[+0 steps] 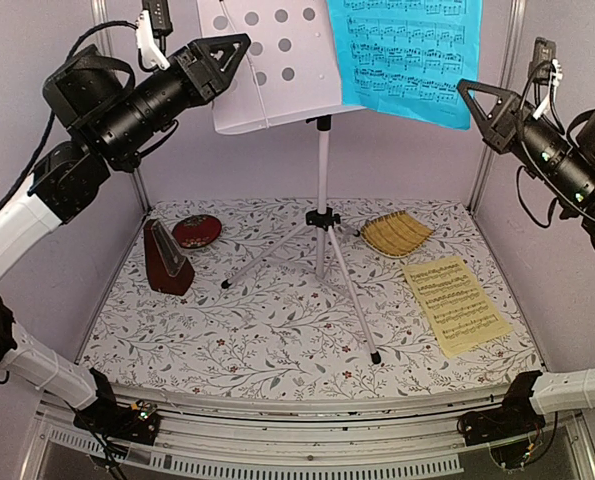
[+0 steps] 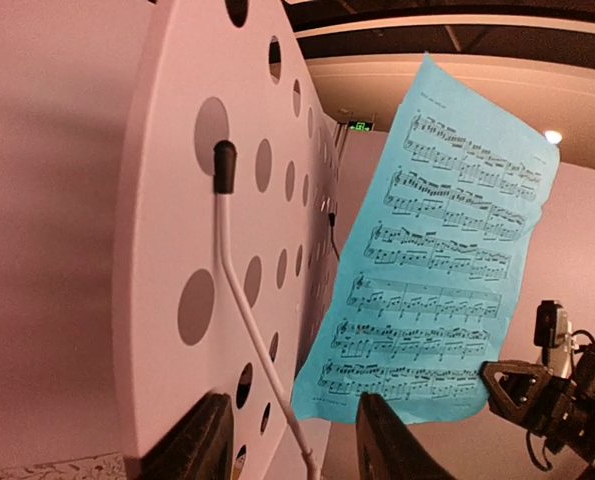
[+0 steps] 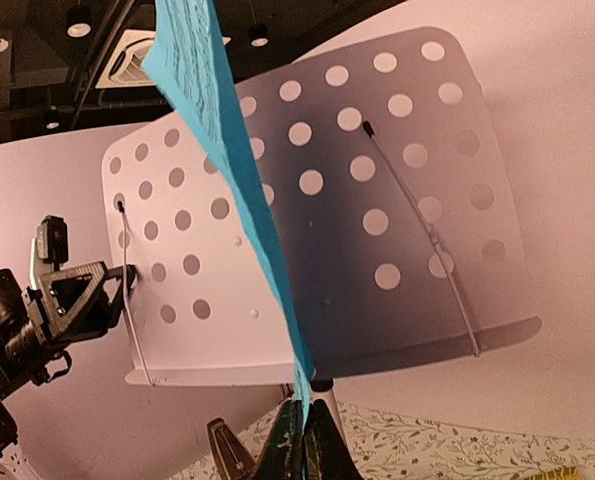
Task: Pack up the instrument practice props
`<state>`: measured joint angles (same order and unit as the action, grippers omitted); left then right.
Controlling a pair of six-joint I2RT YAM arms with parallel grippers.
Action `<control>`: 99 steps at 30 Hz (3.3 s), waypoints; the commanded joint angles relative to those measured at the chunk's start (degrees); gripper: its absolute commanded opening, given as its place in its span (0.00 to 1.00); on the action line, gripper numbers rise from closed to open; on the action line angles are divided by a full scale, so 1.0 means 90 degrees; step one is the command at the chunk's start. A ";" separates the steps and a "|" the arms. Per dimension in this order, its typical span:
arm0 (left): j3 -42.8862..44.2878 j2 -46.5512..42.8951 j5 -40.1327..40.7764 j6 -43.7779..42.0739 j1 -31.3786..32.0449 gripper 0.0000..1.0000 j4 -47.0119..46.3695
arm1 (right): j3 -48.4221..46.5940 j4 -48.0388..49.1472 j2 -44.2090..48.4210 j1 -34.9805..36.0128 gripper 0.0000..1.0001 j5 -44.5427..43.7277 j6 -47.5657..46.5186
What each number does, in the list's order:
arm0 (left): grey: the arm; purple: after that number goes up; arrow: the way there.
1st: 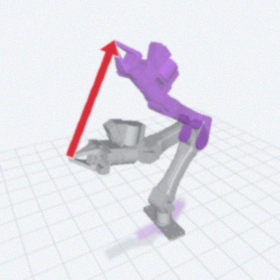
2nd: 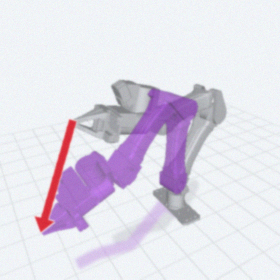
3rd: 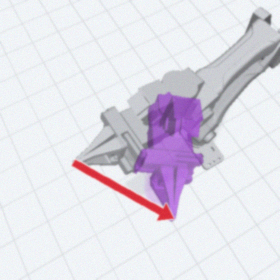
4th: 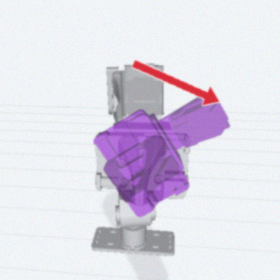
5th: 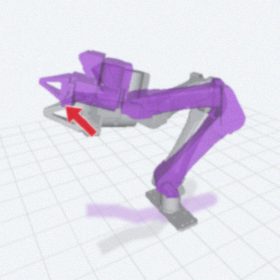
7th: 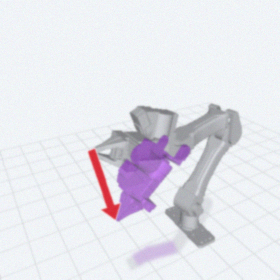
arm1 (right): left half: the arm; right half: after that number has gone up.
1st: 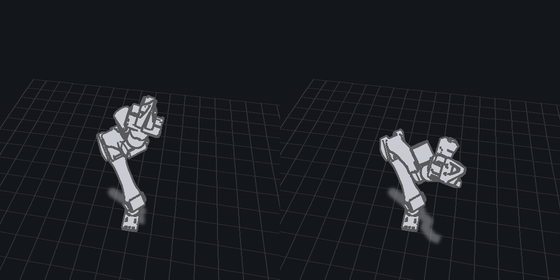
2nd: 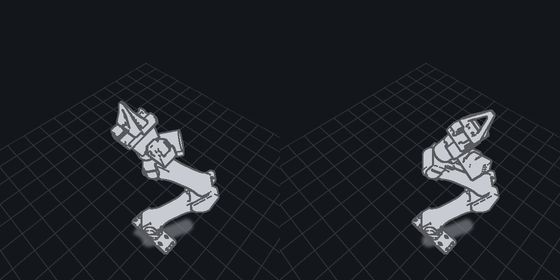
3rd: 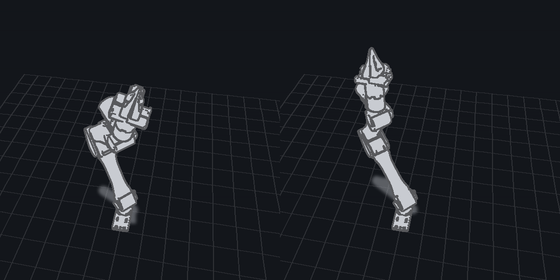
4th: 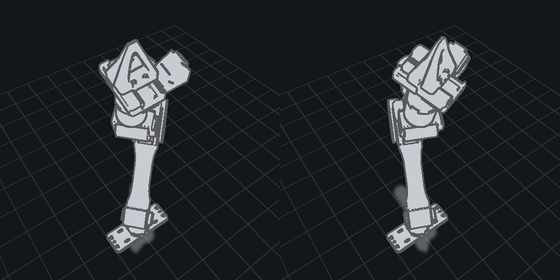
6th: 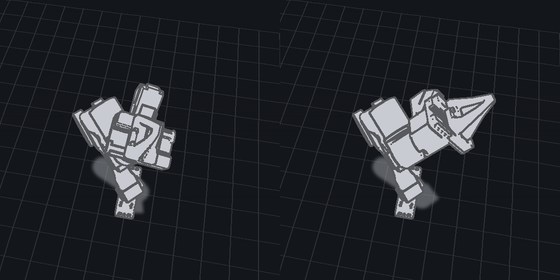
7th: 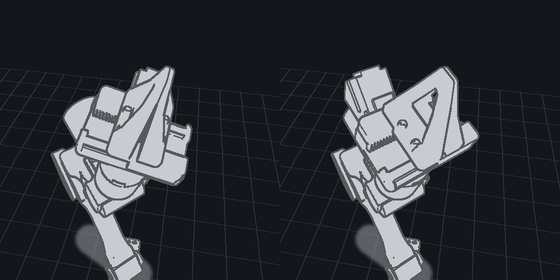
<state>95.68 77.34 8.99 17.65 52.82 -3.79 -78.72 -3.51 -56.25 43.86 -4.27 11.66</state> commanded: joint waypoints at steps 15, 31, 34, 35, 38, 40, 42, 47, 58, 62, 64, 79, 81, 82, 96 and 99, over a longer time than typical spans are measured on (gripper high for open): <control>-0.2203 -0.0934 -0.1935 -0.0884 -0.0009 0.84 -0.0611 | 0.2268 -0.2355 0.1016 -0.0028 0.01 -0.0725 0.1297; -0.4501 -0.1589 -0.2445 -0.0303 -0.0086 0.87 -0.1378 | 0.4514 -0.1913 -0.0234 -0.3215 0.00 0.2674 0.2093; -0.4882 -0.1442 -0.2379 -0.0074 -0.0104 0.87 -0.1642 | 0.4670 -0.2023 -0.0409 -0.3988 0.00 0.2955 0.2030; -0.4971 -0.1354 -0.2364 -0.0010 -0.0107 0.87 -0.1705 | 0.4708 -0.2063 -0.0448 -0.4150 0.01 0.2948 0.2026; -0.5196 -0.1088 -0.2388 0.0165 -0.0111 0.86 -0.1921 | 0.4873 -0.2001 -0.0620 -0.4552 0.01 0.3116 0.2108; -0.5341 -0.0928 -0.2390 0.0271 -0.0114 0.86 -0.2122 | 0.5033 -0.1939 -0.0783 -0.4862 0.01 0.3421 0.2245; -0.5482 -0.0810 -0.2417 0.0376 -0.0117 0.86 -0.2348 | 0.5136 -0.1986 -0.0897 -0.5143 0.01 0.3510 0.2296; -0.5783 -0.0296 -0.2531 0.0906 -0.0108 0.86 -0.2942 | 0.5429 -0.2173 -0.0651 -0.5692 0.01 0.3086 0.2408; -0.5922 0.0684 -0.2541 0.1635 -0.0050 0.85 -0.3735 | 0.5828 -0.2492 -0.0142 -0.6167 0.02 0.2714 0.2909; -0.5971 0.1095 -0.2307 0.2018 0.0039 0.85 -0.4064 | 0.5849 -0.2601 0.0051 -0.6170 0.14 0.2479 0.2995; -0.5908 0.1338 -0.2078 0.2220 0.0144 0.84 -0.4186 | 0.5864 -0.2633 0.0173 -0.6171 0.28 0.2432 0.3046; -0.4432 0.3255 -0.0943 0.3452 0.0720 0.82 -0.4618 | 0.5034 -0.3225 0.2029 -0.6171 0.93 0.1495 0.3066; -0.4245 0.3440 -0.0853 0.3561 0.0722 0.82 -0.4380 | 0.4994 -0.3099 0.2213 -0.6170 0.92 0.1720 0.2998; -0.4189 0.3493 -0.0794 0.3597 0.0719 0.82 -0.4323 | 0.4984 -0.3031 0.2275 -0.6165 0.92 0.1850 0.2978; -0.3351 0.4457 -0.0720 0.3671 0.0737 0.57 -0.4168 | 0.4896 -0.2218 0.1908 -0.6047 0.81 0.3276 0.2228; -0.3283 0.4557 -0.0605 0.3614 0.0738 0.47 -0.4178 | 0.4955 -0.1999 0.1700 -0.5667 0.80 0.3366 0.2207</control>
<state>64.60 117.16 2.52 50.98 58.70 -40.77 -33.28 -25.26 -39.24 -10.46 22.98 33.54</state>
